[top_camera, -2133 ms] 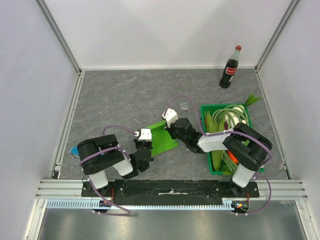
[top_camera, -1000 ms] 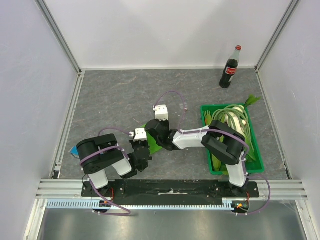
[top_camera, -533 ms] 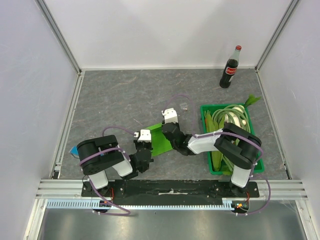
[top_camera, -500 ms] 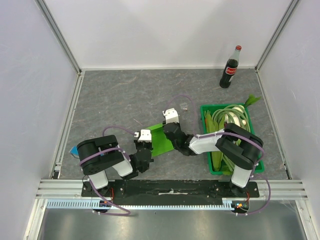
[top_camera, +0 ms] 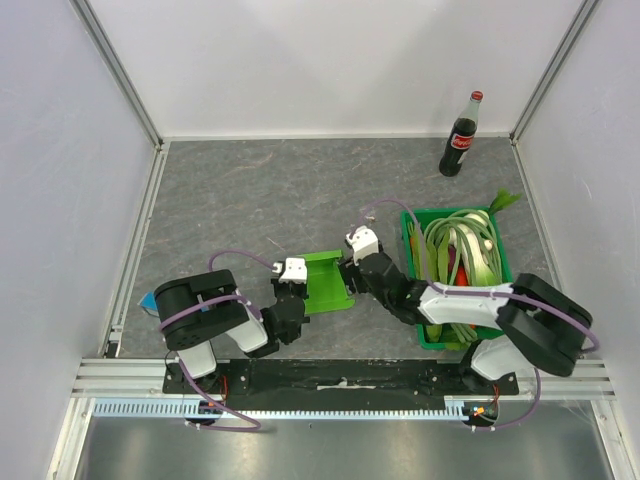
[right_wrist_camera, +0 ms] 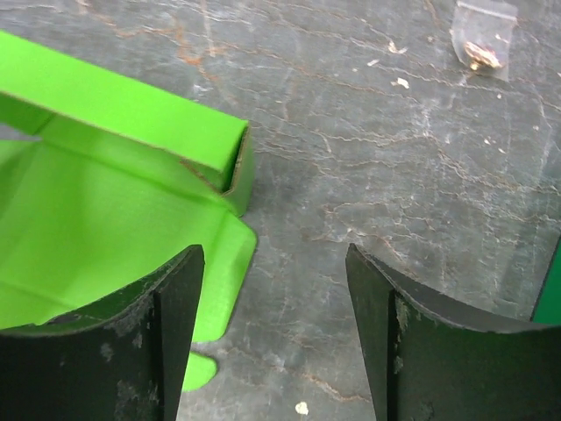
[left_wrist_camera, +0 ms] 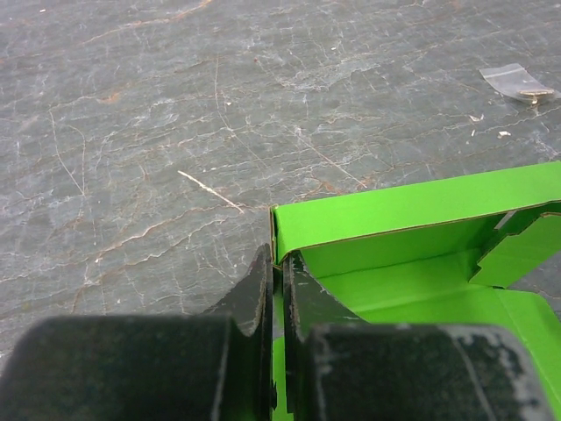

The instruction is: Fold the paper box

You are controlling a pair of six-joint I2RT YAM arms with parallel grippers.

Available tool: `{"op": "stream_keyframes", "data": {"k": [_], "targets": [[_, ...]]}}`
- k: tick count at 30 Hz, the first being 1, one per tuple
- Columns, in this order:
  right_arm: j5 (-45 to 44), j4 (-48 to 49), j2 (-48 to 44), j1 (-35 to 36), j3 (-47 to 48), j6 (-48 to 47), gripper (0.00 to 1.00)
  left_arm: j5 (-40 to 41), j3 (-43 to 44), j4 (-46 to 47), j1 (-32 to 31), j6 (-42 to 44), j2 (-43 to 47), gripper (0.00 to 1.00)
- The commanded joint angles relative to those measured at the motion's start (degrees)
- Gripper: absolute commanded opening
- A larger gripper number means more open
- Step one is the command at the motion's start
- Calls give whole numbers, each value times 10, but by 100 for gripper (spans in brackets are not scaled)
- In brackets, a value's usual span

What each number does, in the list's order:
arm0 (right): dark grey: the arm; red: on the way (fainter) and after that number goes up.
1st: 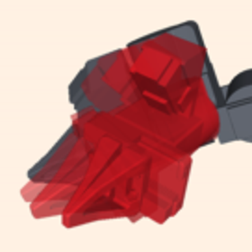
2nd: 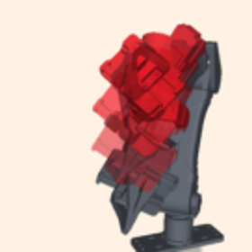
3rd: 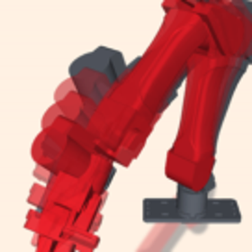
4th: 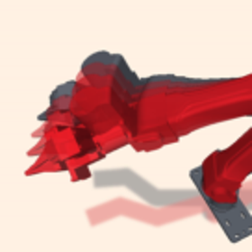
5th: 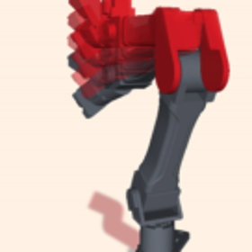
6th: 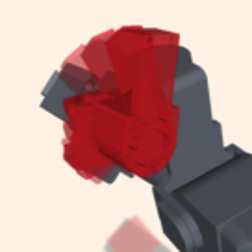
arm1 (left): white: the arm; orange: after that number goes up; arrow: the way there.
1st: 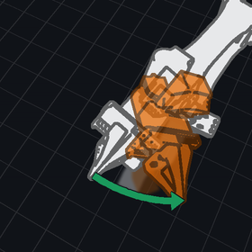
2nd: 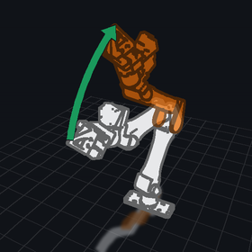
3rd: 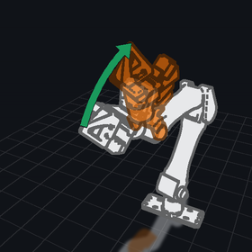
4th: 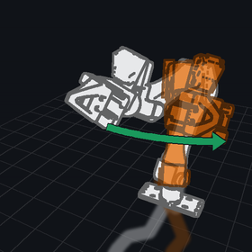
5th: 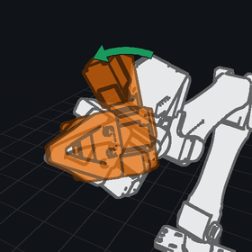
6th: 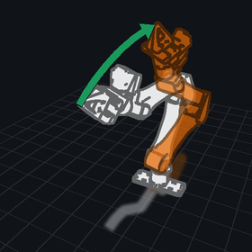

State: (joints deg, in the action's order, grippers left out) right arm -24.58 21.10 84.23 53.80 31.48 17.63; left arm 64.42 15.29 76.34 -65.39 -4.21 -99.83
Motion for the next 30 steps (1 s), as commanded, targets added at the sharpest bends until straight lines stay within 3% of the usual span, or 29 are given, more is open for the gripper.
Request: {"op": "stream_keyframes", "data": {"k": [1, 5, 9, 14, 19, 22, 25, 26, 28, 29, 30], "targets": [[86, -39, -68, -5, -9, -21, 75, 40, 13, 190, -3, 31, -3, 2], [71, -89, -65, -14, 17, -26, 75, 54, 13, 190, -3, 33, -13, 2], [77, -61, -46, -24, 21, -55, 70, 28, -1, 188, -4, 1, -12, 2], [81, 92, -49, -23, -48, -57, 67, 29, -3, 167, -14, -23, 15, 2], [71, 131, -45, -23, -70, -73, 66, 68, 5, 83, -37, -58, 46, 2], [55, 150, -52, -24, -79, -89, 66, 99, 18, -11, -55, -86, 81, 2], [64, 155, -64, -25, -77, -102, 65, 119, 49, -176, -66, -138, 118, 2], [66, 155, -64, -24, -74, -112, 64, 120, 58, -223, -68, -191, 129, 2], [50, 145, -58, -25, -57, -118, 62, 118, 90, -410, -69, -274, 154, 2], [44, 134, -58, -26, -56, -117, 61, 116, 104, -474, -69, -375, 159, 2], [57, 133, -65, -30, -57, -114, 61, 109, 133, -622, -69, -428, 161, 2]]}}
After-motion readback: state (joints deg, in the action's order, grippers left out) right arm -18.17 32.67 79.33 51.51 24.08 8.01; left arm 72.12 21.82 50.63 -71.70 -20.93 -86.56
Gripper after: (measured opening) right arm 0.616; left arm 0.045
